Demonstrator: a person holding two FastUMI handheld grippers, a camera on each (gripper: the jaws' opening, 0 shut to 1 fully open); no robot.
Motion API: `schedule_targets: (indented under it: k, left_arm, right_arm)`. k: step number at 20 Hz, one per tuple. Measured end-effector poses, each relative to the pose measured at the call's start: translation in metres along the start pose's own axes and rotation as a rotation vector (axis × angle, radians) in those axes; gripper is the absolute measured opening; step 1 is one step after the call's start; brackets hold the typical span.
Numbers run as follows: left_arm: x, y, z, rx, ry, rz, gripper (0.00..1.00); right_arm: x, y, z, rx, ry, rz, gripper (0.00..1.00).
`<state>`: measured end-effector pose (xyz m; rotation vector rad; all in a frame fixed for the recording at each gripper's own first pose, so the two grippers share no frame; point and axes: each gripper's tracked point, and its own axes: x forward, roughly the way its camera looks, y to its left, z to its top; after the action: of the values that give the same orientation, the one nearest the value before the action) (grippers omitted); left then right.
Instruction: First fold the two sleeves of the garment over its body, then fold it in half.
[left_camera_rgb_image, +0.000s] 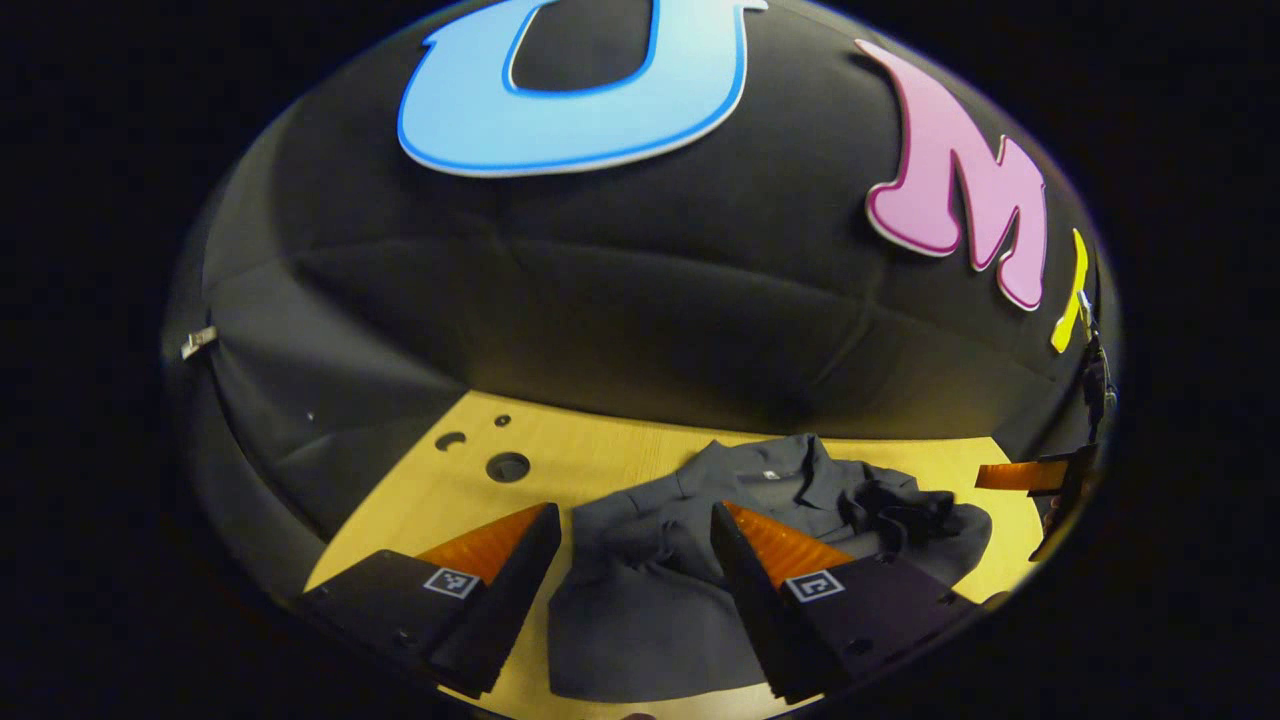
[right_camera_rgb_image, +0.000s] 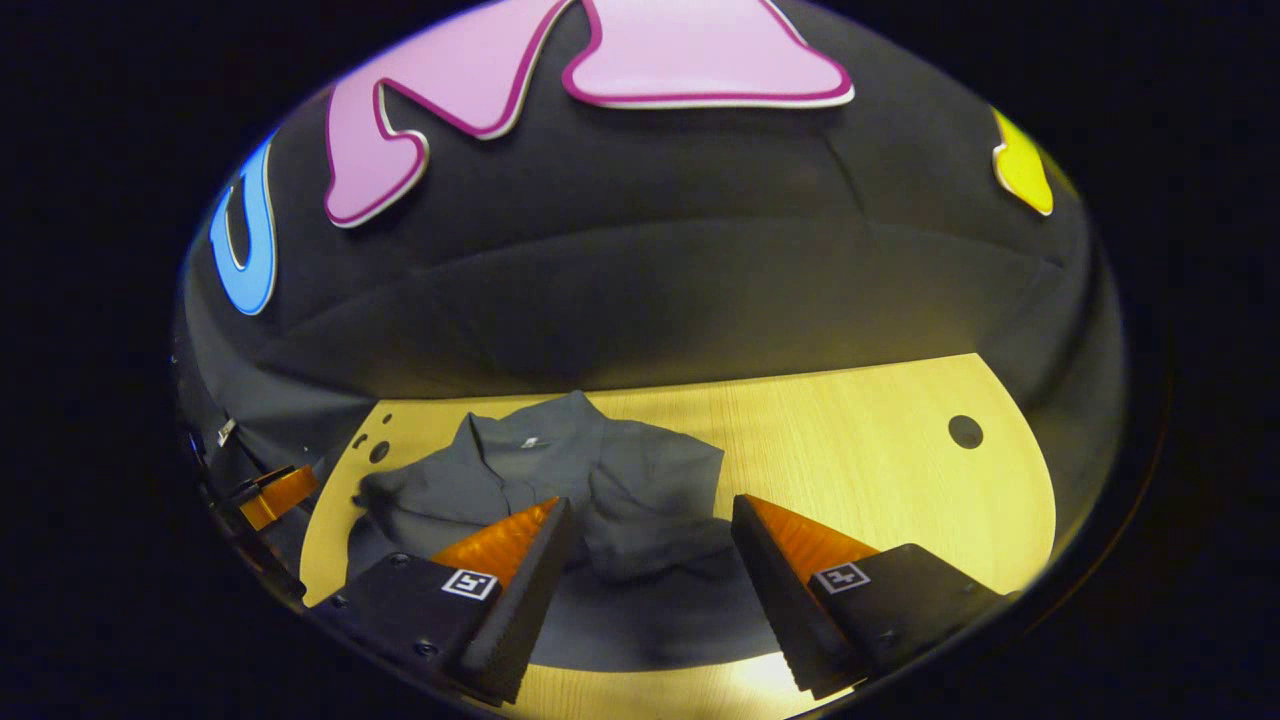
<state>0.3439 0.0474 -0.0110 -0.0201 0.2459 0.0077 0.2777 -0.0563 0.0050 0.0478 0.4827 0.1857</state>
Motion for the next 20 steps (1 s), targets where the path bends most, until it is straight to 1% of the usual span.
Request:
schedule_targets:
  k: [2, 4, 6, 7, 9, 11, 13, 15, 18, 20]
  left_arm:
    - [-0.030, 0.004, 0.017, 0.031, -0.046, 0.014, 0.96]
    - [-0.061, 0.005, 0.027, 0.058, -0.091, 0.017, 0.96]
    - [-0.094, 0.012, 0.029, 0.066, -0.126, 0.045, 0.96]
    - [-0.110, 0.013, 0.028, 0.058, -0.140, 0.055, 0.96]
    - [-0.143, 0.014, 0.025, 0.035, -0.165, 0.052, 0.96]
    - [-0.172, 0.008, 0.004, -0.009, -0.140, 0.007, 0.96]
    - [-0.197, 0.014, -0.014, -0.038, -0.136, 0.010, 0.96]
    - [-0.224, 0.014, -0.029, -0.048, -0.146, 0.010, 0.96]
    - [-0.262, 0.016, -0.047, -0.065, -0.164, 0.030, 0.96]
    - [-0.284, 0.014, -0.059, -0.062, -0.161, 0.024, 0.96]
  right_arm:
    - [-0.023, -0.001, 0.007, -0.020, -0.050, -0.020, 0.99]
    - [-0.050, -0.001, 0.011, -0.061, -0.101, -0.058, 0.99]
    - [-0.079, 0.011, 0.008, -0.099, -0.143, -0.063, 0.99]
    - [-0.092, 0.018, 0.006, -0.110, -0.157, -0.058, 0.99]
    - [-0.118, 0.030, -0.001, -0.128, -0.182, -0.047, 0.99]
    - [-0.146, 0.037, -0.003, -0.147, -0.242, -0.060, 0.99]
    - [-0.173, 0.049, -0.010, -0.152, -0.280, -0.053, 0.99]
    - [-0.198, 0.056, -0.026, -0.151, -0.276, -0.044, 0.99]
    - [-0.226, 0.066, -0.053, -0.146, -0.258, -0.037, 0.99]
    - [-0.236, 0.076, -0.079, -0.130, -0.210, -0.020, 0.99]
